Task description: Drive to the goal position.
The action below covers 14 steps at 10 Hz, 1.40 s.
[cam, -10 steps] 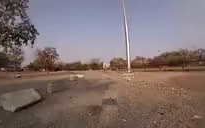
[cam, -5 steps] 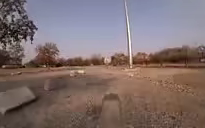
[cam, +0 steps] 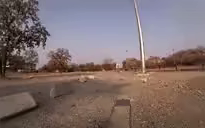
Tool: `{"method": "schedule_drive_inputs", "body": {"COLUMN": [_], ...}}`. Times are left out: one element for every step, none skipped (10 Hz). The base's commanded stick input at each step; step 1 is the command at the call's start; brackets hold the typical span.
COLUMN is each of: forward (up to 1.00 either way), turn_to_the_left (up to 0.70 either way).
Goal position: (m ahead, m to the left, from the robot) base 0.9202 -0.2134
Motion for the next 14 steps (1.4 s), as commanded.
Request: {"method": "schedule_drive_inputs", "body": {"forward": [0.7,0.7,0.7,0.7,0.7,0.7,0.7,0.7,0.7,0.7,0.7,0.7,0.55,0.23], "turn_to_the_left": [0.0,0.0,0.0,0.0,0.0,0.0,0.0,0.0,0.0,0.0,0.0,0.0,0.0,0.0]}}
